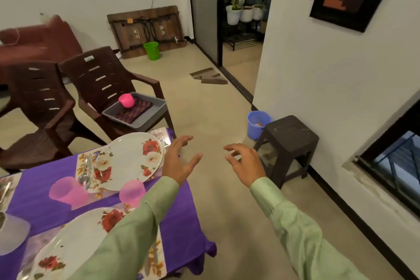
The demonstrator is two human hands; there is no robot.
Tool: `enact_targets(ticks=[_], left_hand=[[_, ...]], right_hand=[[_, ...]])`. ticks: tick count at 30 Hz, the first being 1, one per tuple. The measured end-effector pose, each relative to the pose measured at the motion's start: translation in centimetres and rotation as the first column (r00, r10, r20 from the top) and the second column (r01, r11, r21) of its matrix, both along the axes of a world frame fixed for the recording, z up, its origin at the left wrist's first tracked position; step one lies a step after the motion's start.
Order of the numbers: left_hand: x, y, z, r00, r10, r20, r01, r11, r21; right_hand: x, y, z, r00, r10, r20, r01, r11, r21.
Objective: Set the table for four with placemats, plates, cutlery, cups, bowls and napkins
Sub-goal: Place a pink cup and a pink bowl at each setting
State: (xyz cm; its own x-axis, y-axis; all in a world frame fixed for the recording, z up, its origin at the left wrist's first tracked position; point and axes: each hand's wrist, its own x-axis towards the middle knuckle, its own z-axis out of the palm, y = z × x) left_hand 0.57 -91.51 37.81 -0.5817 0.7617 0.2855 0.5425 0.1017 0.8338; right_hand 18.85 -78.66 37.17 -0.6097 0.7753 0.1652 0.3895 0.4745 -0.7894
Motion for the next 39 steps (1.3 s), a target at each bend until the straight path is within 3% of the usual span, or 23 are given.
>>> enact_targets(ticks=[7,15,25,39], left_hand=[[-0.3,7.0,-0.6,0.993,0.013,0.119,-0.003,0.996,-0.085],[-5.6,16.7,-4.3,0.953,0.185,0.238,-0.174,0.982,-0.068],[-14.7,25.3,-3.8,0.885,0.347,0.309,-0.334,0.938,-0.097],[-33.9,37.0,-4.2,0.688,0.626,0.368,-0.621,0.770,-0.148]], right_hand=[[-0.5,7.8,0.2,0.999,0.048,-0.022,-0.048,0.999,-0.019],[-6.5,19.8,-0.7,0.988,0.146,0.054,-0.144,0.989,-0.043],[-20.3,31.6,1.1,0.940,0.333,0.067,-0.333,0.943,-0.023],[-46.5,46.1,-1.8,0.795,0.600,0.093,-0.589,0.799,-0.126]])
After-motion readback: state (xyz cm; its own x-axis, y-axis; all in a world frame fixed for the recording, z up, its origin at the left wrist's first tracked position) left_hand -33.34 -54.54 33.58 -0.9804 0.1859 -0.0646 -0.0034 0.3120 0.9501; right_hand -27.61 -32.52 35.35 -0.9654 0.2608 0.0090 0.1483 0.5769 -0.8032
